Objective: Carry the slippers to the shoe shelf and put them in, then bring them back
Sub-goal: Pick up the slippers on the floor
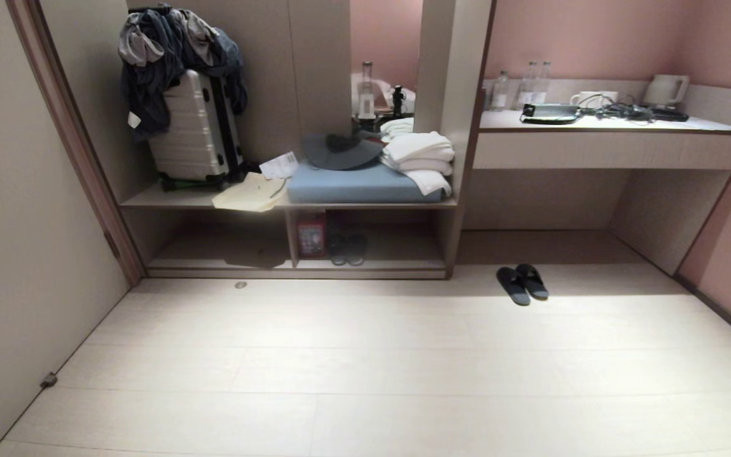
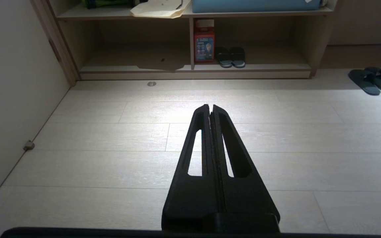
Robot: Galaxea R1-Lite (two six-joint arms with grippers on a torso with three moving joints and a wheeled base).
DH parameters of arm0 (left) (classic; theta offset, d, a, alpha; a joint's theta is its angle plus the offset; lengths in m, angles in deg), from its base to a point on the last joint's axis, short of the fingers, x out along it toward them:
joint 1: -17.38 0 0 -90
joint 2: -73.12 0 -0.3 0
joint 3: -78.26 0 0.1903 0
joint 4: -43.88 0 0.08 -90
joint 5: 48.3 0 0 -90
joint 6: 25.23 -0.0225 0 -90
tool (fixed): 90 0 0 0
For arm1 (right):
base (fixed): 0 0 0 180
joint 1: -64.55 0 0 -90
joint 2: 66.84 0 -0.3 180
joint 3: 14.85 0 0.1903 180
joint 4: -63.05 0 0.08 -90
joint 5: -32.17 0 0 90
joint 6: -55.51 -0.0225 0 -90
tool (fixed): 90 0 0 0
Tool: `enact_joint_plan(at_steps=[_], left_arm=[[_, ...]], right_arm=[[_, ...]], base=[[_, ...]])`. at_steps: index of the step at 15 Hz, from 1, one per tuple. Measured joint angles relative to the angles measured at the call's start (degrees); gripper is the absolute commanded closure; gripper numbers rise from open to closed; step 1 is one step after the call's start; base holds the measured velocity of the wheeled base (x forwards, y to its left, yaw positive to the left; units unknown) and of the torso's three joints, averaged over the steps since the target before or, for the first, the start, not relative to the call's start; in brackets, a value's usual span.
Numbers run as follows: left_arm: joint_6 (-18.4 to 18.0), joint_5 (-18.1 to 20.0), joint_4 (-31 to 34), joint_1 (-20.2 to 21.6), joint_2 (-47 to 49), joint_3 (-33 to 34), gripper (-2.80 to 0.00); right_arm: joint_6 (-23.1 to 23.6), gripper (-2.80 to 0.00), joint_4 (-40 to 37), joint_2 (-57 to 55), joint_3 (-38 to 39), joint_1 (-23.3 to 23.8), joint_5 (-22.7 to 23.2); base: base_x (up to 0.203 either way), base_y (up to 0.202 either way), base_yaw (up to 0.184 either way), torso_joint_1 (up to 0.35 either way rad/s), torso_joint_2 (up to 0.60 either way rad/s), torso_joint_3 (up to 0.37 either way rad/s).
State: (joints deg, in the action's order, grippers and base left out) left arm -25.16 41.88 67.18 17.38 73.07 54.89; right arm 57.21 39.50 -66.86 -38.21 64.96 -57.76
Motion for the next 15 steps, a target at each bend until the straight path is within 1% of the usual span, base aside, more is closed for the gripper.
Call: enact_joint_plan(at_steps=[11,12,15], left_arm=[[0.0,0.0,0.02,0.0,0.0,0.0,0.0],[0.0,-0.02,0.0,0.0,0.0,0.0,0.0],[0.0,0.0,0.0,0.0,0.0,0.0,0.0]], right_arm=[[0.0,0.0,0.02,0.0,0.0,0.01,0.01],[0.02,0.0,0.02,0.0,0.0,0.01,0.0],[0.0,0.0,0.0,0.0,0.0,0.01,0.0]], base=[[0.0,0.0,0.0,0.0,0.0,0.0],[0.09,0.0,0.003,-0.002,-0.01,0.007],[0.188,0.0,0.0,0.007,0.0,0.002]])
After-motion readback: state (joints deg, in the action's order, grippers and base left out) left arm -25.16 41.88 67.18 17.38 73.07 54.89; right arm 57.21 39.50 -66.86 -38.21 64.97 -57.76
